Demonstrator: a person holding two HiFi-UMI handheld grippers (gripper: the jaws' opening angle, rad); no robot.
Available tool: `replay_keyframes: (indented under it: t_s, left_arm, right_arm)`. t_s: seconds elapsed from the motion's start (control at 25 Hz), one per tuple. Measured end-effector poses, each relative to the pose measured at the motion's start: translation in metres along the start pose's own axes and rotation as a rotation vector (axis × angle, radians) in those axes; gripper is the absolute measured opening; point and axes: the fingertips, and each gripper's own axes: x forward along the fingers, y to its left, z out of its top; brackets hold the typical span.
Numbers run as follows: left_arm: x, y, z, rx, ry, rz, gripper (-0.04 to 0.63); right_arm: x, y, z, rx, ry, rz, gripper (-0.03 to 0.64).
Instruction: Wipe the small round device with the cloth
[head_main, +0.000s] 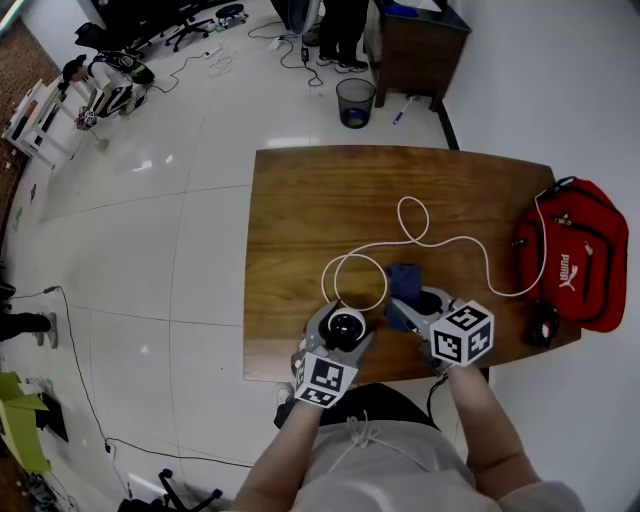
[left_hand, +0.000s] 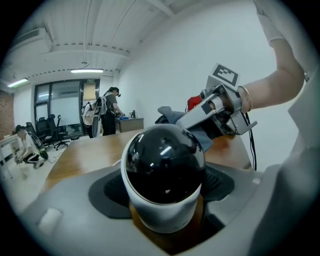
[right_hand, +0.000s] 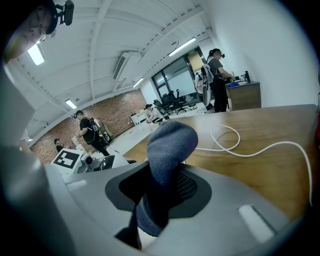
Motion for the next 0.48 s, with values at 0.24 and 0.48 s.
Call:
replay_keyframes:
  t_s: [0.24, 0.48]
  left_arm:
    - [-0.011, 0.007, 0.016, -0.075, -0.001, -0.046, 0.374]
    - [-0.033, 0.025, 0.082, -0.124, -0.075, -0.088, 0.374]
  right_arm:
    - [0.002, 0.007, 0.004, -0.023, 0.025, 0.013, 0.11]
    - [0.003, 0.035, -0.011, -0.104, 0.122, 0.046, 0.11]
